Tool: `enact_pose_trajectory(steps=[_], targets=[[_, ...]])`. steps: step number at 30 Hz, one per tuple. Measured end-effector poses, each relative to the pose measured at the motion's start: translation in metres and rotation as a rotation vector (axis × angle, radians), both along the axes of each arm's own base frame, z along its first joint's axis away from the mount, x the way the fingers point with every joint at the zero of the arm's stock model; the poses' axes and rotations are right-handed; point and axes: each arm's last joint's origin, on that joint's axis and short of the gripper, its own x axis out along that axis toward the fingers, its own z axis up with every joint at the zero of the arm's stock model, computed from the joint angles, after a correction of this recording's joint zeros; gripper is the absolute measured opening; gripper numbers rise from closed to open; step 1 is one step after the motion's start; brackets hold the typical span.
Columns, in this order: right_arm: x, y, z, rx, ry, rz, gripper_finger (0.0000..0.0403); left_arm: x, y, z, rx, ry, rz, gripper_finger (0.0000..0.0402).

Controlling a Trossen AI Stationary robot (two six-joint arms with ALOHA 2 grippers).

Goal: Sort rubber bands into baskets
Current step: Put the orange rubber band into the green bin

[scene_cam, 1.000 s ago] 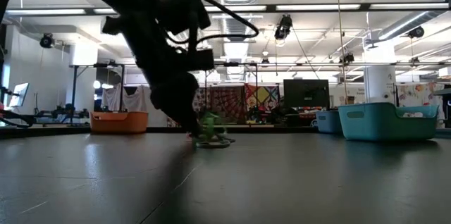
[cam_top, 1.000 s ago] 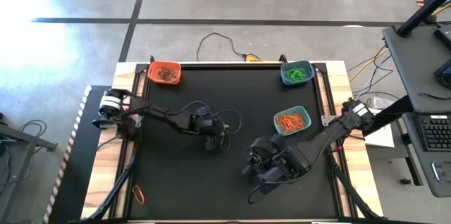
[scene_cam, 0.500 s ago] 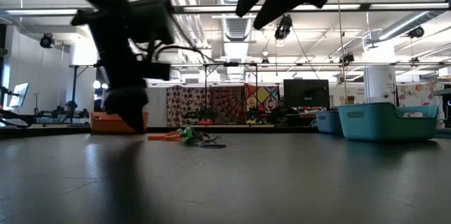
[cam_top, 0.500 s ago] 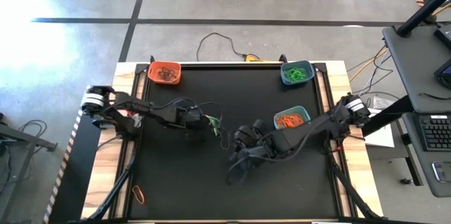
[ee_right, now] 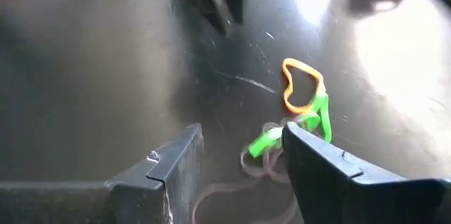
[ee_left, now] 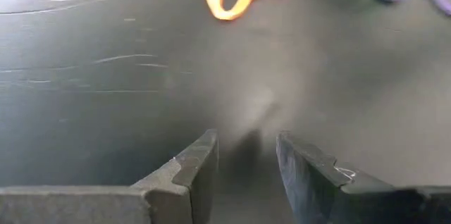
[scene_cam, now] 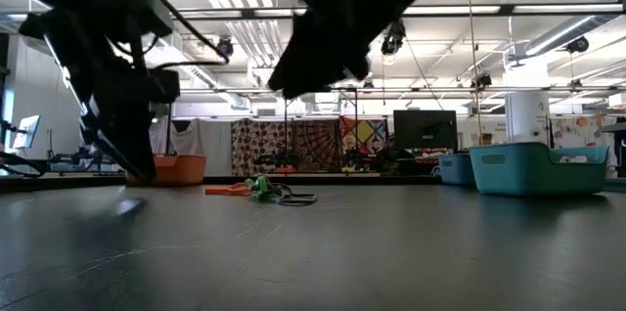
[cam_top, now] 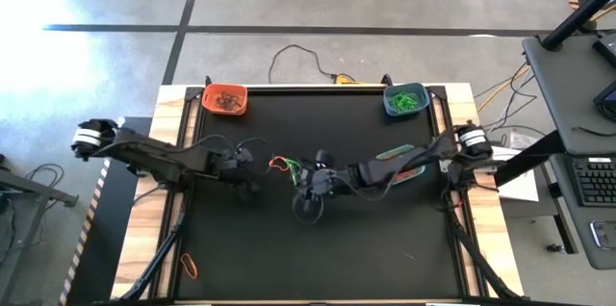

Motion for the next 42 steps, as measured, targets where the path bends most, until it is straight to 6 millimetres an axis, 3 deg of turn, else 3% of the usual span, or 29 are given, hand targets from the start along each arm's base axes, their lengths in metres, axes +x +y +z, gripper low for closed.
enact_pose_trajectory(steps=[7,15,25,32,38,42], targets=[[0.045,-0.037,-0.027,-0.034,0.053,0.050,0.0189,-0.003,-0.014,0.006,-0.030,-0.027,-0.089,0.0131],[0.086,-0.072,-0.057,-0.011,0.174,-0.015,0.0174,-0.029,-0.024,0.017,-0.100,0.242,-0.194,0.0131],[0.111,-0.081,-0.084,0.052,0.241,0.041,0.0092,-0.028,-0.037,0.022,-0.134,0.133,-0.042,0.0131],[0.117,-0.082,-0.086,0.057,0.318,0.027,0.0015,-0.024,-0.052,0.024,-0.150,0.076,-0.109,0.0131],[0.118,-0.090,-0.082,0.020,0.310,0.050,0.0009,-0.025,-0.057,0.025,-0.121,0.067,-0.134,0.0131],[0.111,-0.093,-0.060,-0.013,0.321,0.098,0.0009,-0.025,-0.056,0.025,-0.093,0.052,-0.100,0.0131]])
